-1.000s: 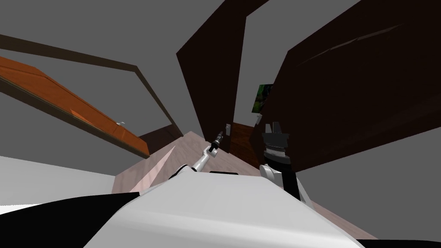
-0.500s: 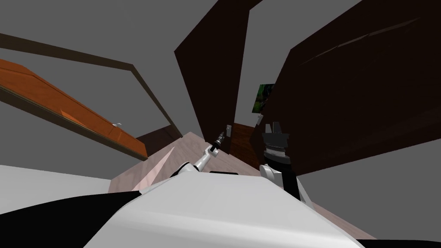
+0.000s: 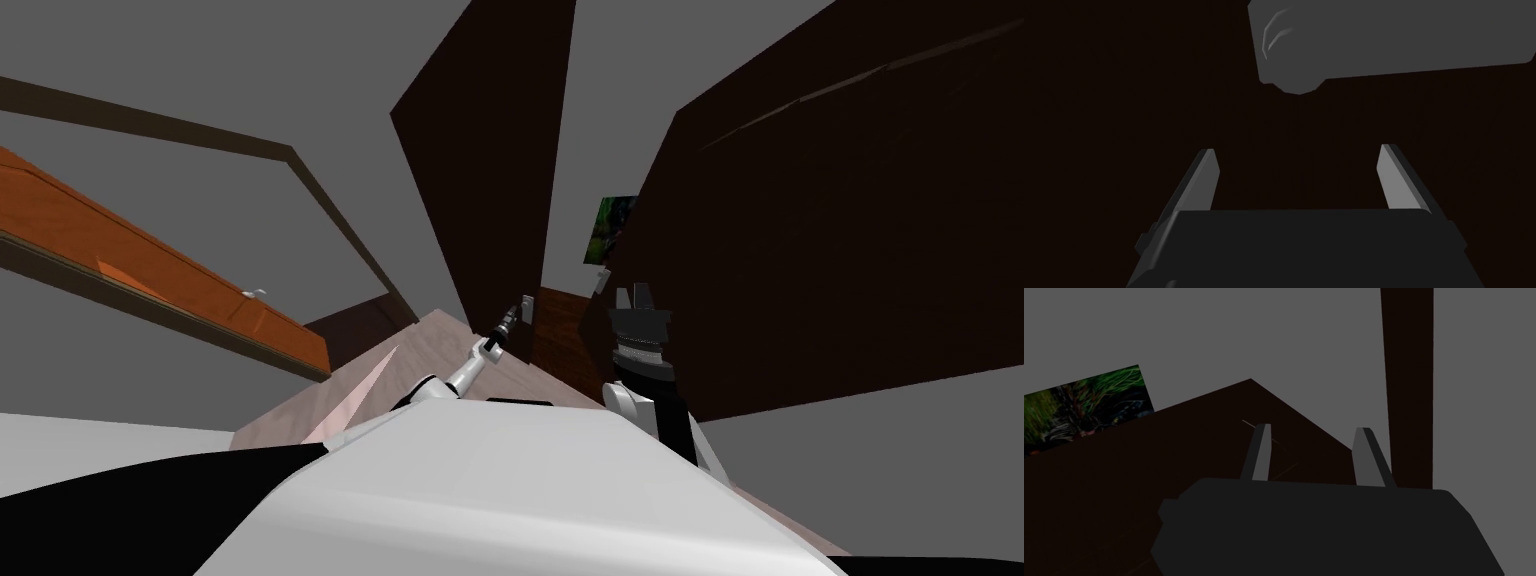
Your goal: Push the door open
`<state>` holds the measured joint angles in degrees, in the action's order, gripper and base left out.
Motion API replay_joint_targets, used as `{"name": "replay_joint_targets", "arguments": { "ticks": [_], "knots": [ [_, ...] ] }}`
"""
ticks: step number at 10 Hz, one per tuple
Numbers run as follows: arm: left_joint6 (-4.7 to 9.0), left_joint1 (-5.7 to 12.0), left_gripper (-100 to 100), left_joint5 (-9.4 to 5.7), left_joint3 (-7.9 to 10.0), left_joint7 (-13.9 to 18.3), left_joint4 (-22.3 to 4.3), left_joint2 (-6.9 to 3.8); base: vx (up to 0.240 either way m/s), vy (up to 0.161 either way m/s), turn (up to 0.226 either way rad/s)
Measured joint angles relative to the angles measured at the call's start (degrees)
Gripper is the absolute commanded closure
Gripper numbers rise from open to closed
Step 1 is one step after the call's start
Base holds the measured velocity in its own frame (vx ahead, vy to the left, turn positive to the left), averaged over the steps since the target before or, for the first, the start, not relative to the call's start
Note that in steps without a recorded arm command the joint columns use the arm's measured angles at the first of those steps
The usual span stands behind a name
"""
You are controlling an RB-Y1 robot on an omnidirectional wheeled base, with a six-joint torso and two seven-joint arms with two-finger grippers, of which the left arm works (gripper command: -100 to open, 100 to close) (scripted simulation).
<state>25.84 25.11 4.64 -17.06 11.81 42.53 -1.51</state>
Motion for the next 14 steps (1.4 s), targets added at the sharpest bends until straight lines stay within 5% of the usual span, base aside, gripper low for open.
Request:
{"name": "replay_joint_targets", "arguments": {
  "ticks": [3, 5, 6, 14],
  "knots": [
    [-0.13, -0.18, -100, -0.07, 0.32, -0.2, 0.2, 0.31, 0.191, -0.104, -0.024],
    [-0.32, -0.1, -100, -0.15, 0.56, -0.3, 0.2, 1.81, 0.125, -0.072, -0.008],
    [-0.33, -0.07, 100, -0.15, 0.56, -0.3, 0.3, 1.92, -0.008, 0.003, 0.006],
    [-0.28, -0.16, 100, -0.25, 1.07, -0.8, -0.7, 1.51, 0.035, -0.029, 0.011]
  ]
}}
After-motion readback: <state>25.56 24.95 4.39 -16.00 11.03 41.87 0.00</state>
